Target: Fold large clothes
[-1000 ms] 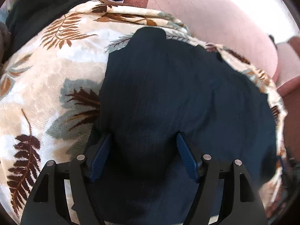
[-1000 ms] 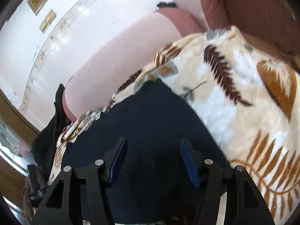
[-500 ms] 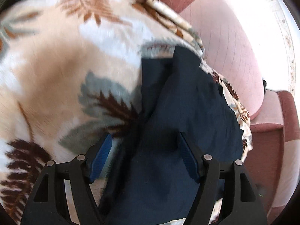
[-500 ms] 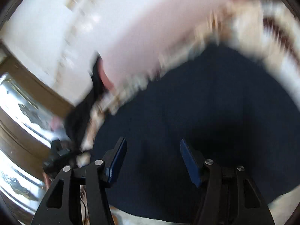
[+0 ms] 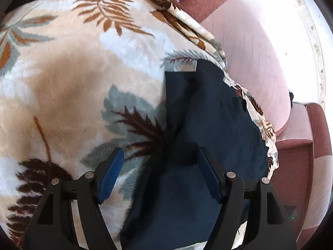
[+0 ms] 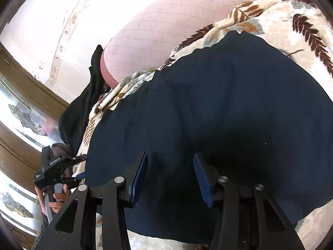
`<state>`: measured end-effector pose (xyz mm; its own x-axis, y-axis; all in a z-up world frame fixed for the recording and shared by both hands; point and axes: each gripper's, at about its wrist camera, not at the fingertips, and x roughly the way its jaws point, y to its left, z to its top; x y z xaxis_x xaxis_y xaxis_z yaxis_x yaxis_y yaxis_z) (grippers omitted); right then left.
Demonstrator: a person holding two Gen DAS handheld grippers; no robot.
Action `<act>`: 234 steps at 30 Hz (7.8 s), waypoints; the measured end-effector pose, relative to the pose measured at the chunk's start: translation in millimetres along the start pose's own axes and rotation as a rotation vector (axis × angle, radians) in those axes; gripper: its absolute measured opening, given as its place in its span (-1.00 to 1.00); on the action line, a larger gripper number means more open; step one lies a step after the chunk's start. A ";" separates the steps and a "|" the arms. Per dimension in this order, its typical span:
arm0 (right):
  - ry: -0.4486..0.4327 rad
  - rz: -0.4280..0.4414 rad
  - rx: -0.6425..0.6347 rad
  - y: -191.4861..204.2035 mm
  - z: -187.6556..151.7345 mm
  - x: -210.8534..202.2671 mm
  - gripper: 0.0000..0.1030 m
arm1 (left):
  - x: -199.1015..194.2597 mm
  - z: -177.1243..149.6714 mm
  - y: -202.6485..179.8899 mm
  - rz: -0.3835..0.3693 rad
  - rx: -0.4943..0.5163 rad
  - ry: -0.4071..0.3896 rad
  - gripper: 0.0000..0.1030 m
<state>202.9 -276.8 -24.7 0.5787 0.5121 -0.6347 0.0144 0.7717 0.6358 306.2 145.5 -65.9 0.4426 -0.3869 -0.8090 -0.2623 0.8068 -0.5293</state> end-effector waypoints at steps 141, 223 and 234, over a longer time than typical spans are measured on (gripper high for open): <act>0.029 -0.173 0.106 -82.2 112.4 -25.8 0.08 | 62.1 -85.4 -230.1 0.134 0.421 0.088 0.02; 0.090 -0.036 -0.058 -93.1 91.5 -13.4 -0.61 | 80.4 -89.1 -225.7 -0.160 0.300 0.178 -0.52; 0.078 0.060 -0.016 -49.9 50.8 -59.2 -0.72 | 2.8 -123.5 -213.3 -0.089 0.416 0.060 -0.56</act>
<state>209.4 -364.8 3.5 0.5131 0.5847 -0.6284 -0.0316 0.7444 0.6669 257.5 -82.9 13.1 0.3944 -0.4786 -0.7844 0.1484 0.8756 -0.4596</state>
